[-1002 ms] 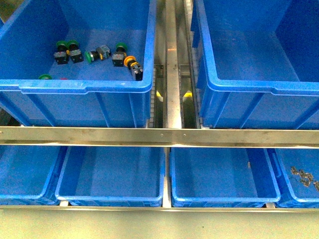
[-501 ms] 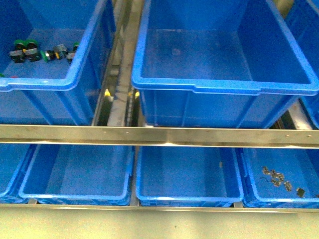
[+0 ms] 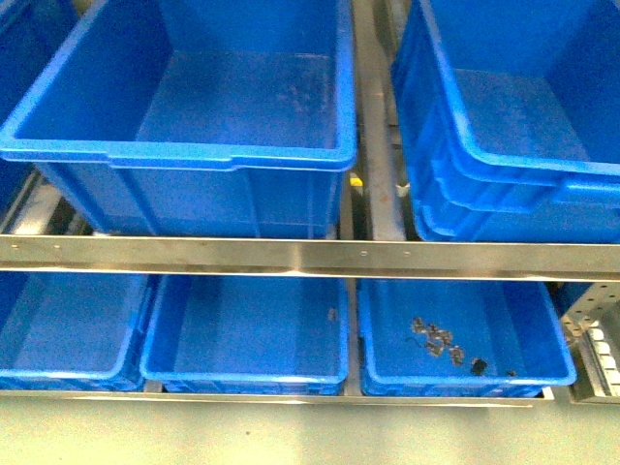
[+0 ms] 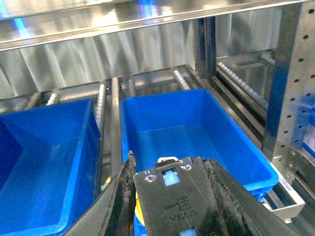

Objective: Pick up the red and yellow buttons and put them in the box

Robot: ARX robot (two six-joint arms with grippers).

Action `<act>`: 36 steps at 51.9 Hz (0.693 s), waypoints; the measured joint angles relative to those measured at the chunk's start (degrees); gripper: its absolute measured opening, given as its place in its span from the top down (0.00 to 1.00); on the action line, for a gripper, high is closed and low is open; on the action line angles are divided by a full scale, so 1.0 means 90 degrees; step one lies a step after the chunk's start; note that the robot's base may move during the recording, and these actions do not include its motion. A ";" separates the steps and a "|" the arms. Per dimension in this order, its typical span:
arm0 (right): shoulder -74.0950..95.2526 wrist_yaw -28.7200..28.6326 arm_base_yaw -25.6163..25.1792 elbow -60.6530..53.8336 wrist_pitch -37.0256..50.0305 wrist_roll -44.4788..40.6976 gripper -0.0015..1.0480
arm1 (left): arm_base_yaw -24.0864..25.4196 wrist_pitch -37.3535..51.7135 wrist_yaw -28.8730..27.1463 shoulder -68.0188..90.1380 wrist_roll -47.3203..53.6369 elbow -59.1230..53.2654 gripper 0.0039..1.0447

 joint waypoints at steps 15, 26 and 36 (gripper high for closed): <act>-0.0056 -0.0712 -0.0576 0.0002 -0.0639 0.1090 0.68 | 0.0012 0.0000 0.0024 -0.0005 0.0000 0.0000 0.08; 0.0695 -0.1603 -0.1452 0.0010 -0.0408 0.1979 0.68 | 0.0012 0.0000 0.0005 -0.0005 0.0000 0.0000 0.08; 0.1943 -0.2203 -0.2198 0.0325 0.0459 0.2523 0.68 | 0.0012 0.0000 0.0002 -0.0005 0.0000 0.0000 0.08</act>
